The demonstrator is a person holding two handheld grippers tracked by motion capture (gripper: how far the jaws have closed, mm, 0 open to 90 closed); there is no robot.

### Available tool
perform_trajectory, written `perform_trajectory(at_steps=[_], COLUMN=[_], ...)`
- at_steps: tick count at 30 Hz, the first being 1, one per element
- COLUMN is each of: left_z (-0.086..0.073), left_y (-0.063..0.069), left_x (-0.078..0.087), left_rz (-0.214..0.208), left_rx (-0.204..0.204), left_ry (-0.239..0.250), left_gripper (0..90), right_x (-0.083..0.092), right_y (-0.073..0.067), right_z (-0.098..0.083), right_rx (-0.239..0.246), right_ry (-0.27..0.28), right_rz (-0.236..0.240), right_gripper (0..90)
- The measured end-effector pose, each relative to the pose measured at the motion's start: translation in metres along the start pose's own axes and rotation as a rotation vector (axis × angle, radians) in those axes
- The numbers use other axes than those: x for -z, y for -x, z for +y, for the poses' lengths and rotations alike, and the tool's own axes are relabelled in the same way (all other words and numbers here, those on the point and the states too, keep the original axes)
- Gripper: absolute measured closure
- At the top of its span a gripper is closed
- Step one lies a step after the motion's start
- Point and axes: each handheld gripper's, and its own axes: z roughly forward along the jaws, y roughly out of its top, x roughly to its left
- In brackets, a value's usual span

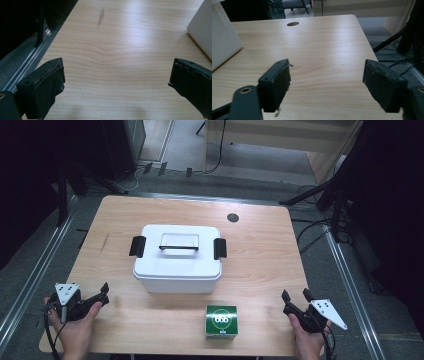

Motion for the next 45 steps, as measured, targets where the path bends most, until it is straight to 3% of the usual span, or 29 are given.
perform_trajectory(at_steps=[1, 4, 7, 8, 9, 11, 13, 16, 18, 19, 20, 23, 26, 28, 30, 31, 33, 35, 37, 38, 39, 40, 43, 44, 45], left_z=[0.0, 0.001, 0.001, 0.002, 0.003, 0.004, 0.005, 0.006, 0.006, 0.006, 0.006, 0.006, 0.005, 0.005, 0.005, 0.005, 0.006, 0.008, 0.013, 0.016, 0.016, 0.02, 0.023, 0.026, 0.026], left_y=[0.0, 0.001, 0.003, 0.004, 0.005, 0.011, 0.017, 0.019, 0.018, 0.018, 0.017, 0.015, 0.015, 0.016, 0.016, 0.017, 0.02, 0.024, 0.03, 0.035, 0.035, 0.043, 0.052, 0.06, 0.06], left_x=[0.0, 0.003, 0.004, 0.005, 0.005, 0.005, 0.006, 0.007, 0.007, 0.007, 0.007, 0.007, 0.006, 0.005, 0.006, 0.007, 0.009, 0.01, 0.01, 0.009, 0.009, 0.007, 0.003, -0.001, -0.001], left_rz=[0.0, 0.002, 0.004, -0.019, -0.032, -0.038, -0.051, -0.047, -0.05, -0.047, -0.047, -0.049, -0.057, -0.064, -0.071, -0.079, -0.094, -0.106, -0.124, -0.139, -0.139, -0.16, -0.185, -0.223, -0.223], left_rx=[0.0, 0.004, 0.015, 0.033, 0.042, 0.03, 0.011, -0.006, -0.005, -0.007, -0.009, 0.0, 0.005, 0.003, -0.002, -0.003, -0.006, -0.007, 0.002, -0.006, -0.006, -0.021, -0.038, -0.052, -0.052], left_ry=[0.0, 0.015, 0.017, 0.019, 0.025, 0.029, 0.028, 0.028, 0.027, 0.024, 0.023, 0.024, 0.017, 0.02, 0.02, 0.02, 0.028, 0.031, 0.033, 0.028, 0.028, 0.015, -0.003, -0.027, -0.027], left_gripper=[2.0, 8.3, 19.2, 26.8, 26.8, 36.1, 38.9, 41.7, 42.4, 43.9, 45.9, 46.8, 47.4, 48.4, 51.4, 53.7, 56.9, 61.1, 64.3, 69.2, 70.9, 73.8, 80.6, 83.0, 84.5], right_x=[0.0, 0.001, 0.002, 0.003, 0.003, 0.004, 0.006, 0.005, 0.004, 0.004, 0.004, 0.004, 0.001, -0.002, -0.002, -0.003, -0.004, -0.005, -0.009, -0.016, -0.016, -0.023, -0.03, -0.036, -0.04], right_y=[0.0, -0.008, -0.012, -0.018, -0.018, -0.025, -0.033, -0.043, -0.044, -0.047, -0.052, -0.056, -0.06, -0.06, -0.061, -0.066, -0.072, -0.076, -0.083, -0.091, -0.091, -0.099, -0.108, -0.118, -0.123], right_z=[0.0, 0.001, 0.003, 0.007, 0.007, 0.012, 0.017, 0.022, 0.023, 0.024, 0.025, 0.027, 0.036, 0.039, 0.039, 0.038, 0.039, 0.041, 0.043, 0.045, 0.045, 0.047, 0.048, 0.051, 0.052], right_rx=[0.0, 0.031, 0.026, 0.019, 0.019, 0.029, 0.042, 0.099, 0.108, 0.12, 0.173, 0.21, 0.246, 0.237, 0.236, 0.232, 0.238, 0.242, 0.231, 0.214, 0.214, 0.218, 0.228, 0.257, 0.268], right_ry=[0.0, 0.008, 0.017, 0.03, 0.03, 0.04, 0.053, 0.048, 0.047, 0.05, 0.059, 0.062, 0.043, 0.022, 0.005, -0.021, -0.034, -0.047, -0.06, -0.072, -0.072, -0.083, -0.088, -0.101, -0.109], right_rz=[0.0, 0.007, 0.028, 0.038, 0.038, 0.043, 0.071, 0.087, 0.102, 0.133, 0.146, 0.156, 0.192, 0.229, 0.235, 0.276, 0.315, 0.317, 0.336, 0.344, 0.344, 0.354, 0.39, 0.41, 0.421], right_gripper=[23.4, 34.7, 41.0, 45.9, 45.9, 51.7, 56.6, 57.7, 59.2, 59.5, 59.6, 60.0, 63.5, 64.0, 64.6, 64.5, 63.8, 64.0, 69.6, 76.4, 76.4, 82.8, 87.2, 90.0, 90.0])
